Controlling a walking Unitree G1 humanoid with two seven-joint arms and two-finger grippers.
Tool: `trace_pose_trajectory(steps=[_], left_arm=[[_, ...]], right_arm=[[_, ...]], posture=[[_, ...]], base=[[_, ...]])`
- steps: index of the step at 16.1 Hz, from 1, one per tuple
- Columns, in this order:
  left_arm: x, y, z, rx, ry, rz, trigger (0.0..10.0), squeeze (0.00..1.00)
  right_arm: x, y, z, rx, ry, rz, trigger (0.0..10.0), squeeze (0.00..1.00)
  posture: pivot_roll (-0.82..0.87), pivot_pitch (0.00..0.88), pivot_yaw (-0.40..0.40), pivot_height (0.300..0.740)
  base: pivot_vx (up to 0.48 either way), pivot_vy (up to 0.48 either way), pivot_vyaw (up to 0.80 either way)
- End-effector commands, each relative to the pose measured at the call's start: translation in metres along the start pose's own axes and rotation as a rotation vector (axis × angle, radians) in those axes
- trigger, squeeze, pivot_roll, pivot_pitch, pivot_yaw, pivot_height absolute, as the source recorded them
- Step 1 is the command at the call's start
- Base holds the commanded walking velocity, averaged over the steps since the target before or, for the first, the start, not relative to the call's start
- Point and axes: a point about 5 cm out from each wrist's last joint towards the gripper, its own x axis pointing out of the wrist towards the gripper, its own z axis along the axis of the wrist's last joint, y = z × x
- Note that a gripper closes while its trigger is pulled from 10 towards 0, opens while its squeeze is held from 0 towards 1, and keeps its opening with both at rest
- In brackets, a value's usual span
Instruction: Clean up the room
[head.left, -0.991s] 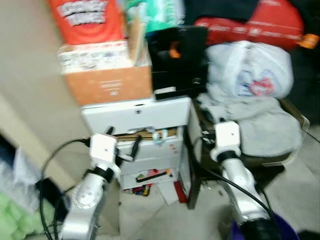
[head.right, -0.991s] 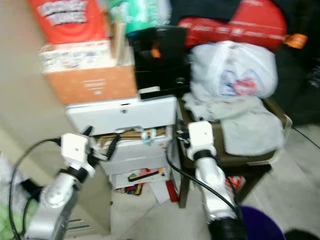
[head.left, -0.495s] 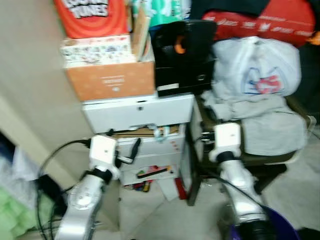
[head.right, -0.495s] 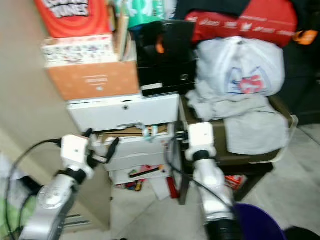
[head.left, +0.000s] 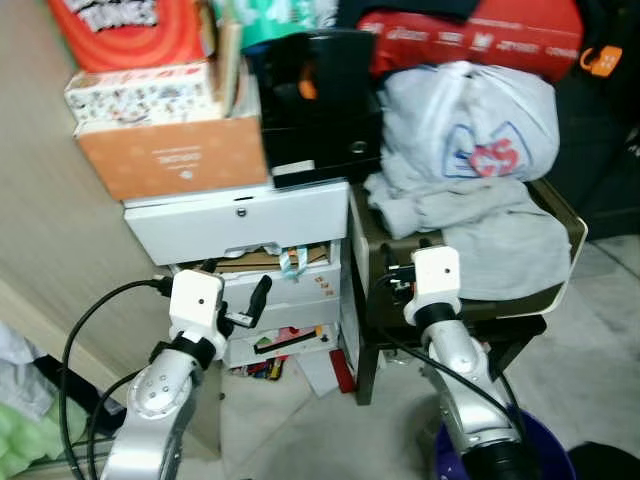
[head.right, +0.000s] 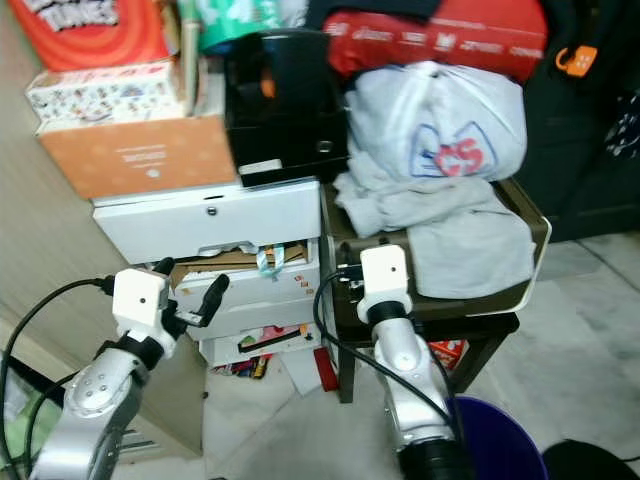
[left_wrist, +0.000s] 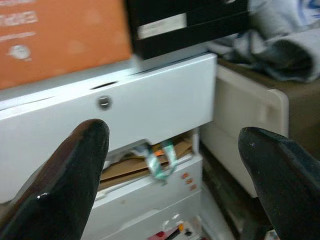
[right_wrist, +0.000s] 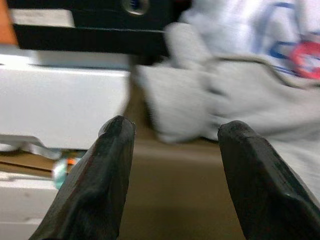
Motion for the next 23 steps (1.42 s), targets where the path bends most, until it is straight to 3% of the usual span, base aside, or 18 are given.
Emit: trace_pose_trajectory(steps=[1,7,23], left_arm=[[0.0014,-0.0048,0.0030,-0.002,-0.009,-0.021,10.0,0.00],[0.0031,-0.0048,0.0039,-0.008,-0.019,-0.009,10.0,0.00],[0.0064,-0.0051,0.0047,-0.004,-0.030,0.000,10.0,0.00]], right_arm=[[0.0002,-0.0062,0.0021,-0.005,-0.005,-0.024,10.0,0.00],[0.0006,-0.0062,0.0021,-0.015,-0.004,-0.025,10.0,0.00],[0.0030,-0.0047,0.0021,-0.025,-0.006,-0.012,10.0,0.00]], posture=[[-0.02,0.103,0.037,0.740],[-0.02,0.100,0.037,0.740],[-0.03,0.084,0.034,0.740]], base=[[0.000,-0.341,0.00],[0.000,-0.103,0.08],[0.000,0.000,0.80]])
